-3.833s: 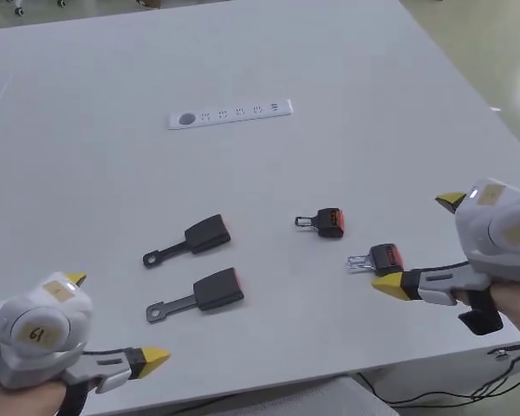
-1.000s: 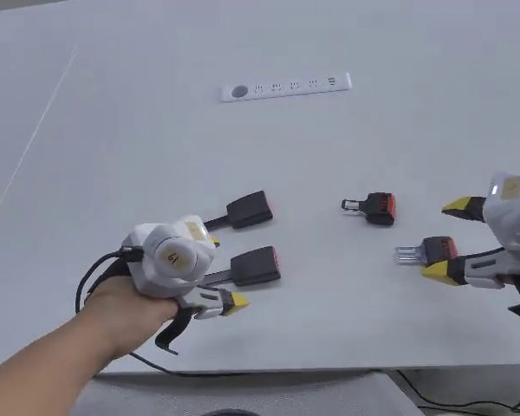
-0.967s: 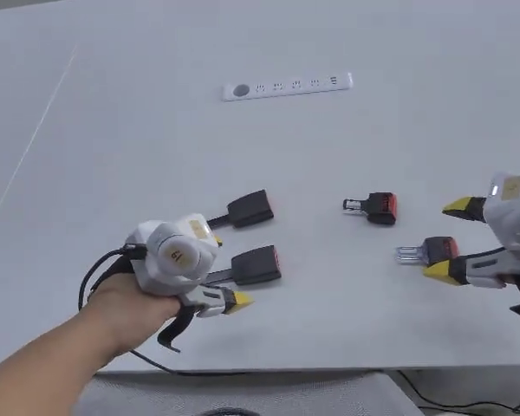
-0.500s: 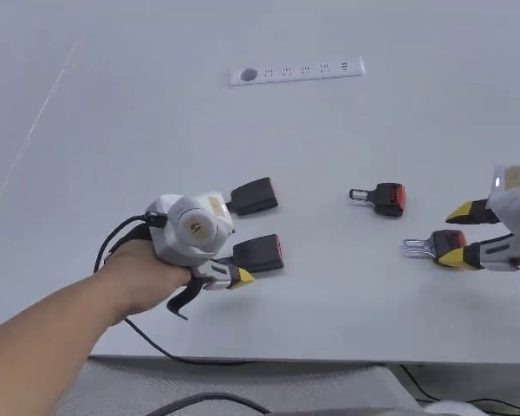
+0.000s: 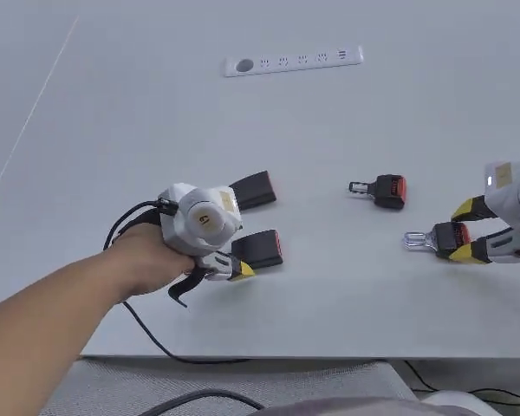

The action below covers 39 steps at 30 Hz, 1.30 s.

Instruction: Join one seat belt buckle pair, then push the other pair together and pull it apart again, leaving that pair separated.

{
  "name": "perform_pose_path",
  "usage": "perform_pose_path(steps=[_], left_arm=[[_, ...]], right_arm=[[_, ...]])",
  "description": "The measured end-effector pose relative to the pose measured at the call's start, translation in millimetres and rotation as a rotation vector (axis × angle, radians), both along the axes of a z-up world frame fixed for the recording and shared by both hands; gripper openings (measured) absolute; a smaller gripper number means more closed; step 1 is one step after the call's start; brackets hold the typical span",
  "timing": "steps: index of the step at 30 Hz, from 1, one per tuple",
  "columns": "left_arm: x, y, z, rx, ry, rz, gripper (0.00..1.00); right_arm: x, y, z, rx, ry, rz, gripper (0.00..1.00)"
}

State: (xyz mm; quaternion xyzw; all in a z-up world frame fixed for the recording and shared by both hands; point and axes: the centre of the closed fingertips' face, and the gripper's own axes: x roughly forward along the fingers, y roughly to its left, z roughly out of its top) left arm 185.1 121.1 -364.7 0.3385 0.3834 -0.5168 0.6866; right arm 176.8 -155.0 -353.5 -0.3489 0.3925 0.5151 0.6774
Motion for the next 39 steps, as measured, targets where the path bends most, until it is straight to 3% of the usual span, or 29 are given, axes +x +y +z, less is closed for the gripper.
perform_pose_path(steps=[8, 12, 19, 25, 39], left_arm=[[-1.9, -4.7, -1.6, 0.003, 0.017, -0.048, 0.35], [-3.5, -3.0, -4.8, 0.022, 0.025, -0.069, 0.33], [-4.3, -2.1, -7.3, 0.069, -0.001, -0.154, 0.33], [-4.8, -3.6, -8.4, 0.113, -0.002, -0.205, 0.33], [-3.8, -4.5, -9.9, 0.143, 0.004, -0.237, 0.33]], right_arm=[[-0.6, -1.4, -8.1, -0.034, 0.024, 0.046, 0.35], [0.0, -1.2, -9.8, -0.046, 0.034, 0.069, 0.34], [-0.1, -2.4, -10.6, -0.049, 0.040, 0.110, 0.34], [0.0, -2.8, -11.7, -0.056, 0.046, 0.138, 0.33], [-0.3, -3.9, -14.3, -0.089, 0.044, 0.158, 0.33]])
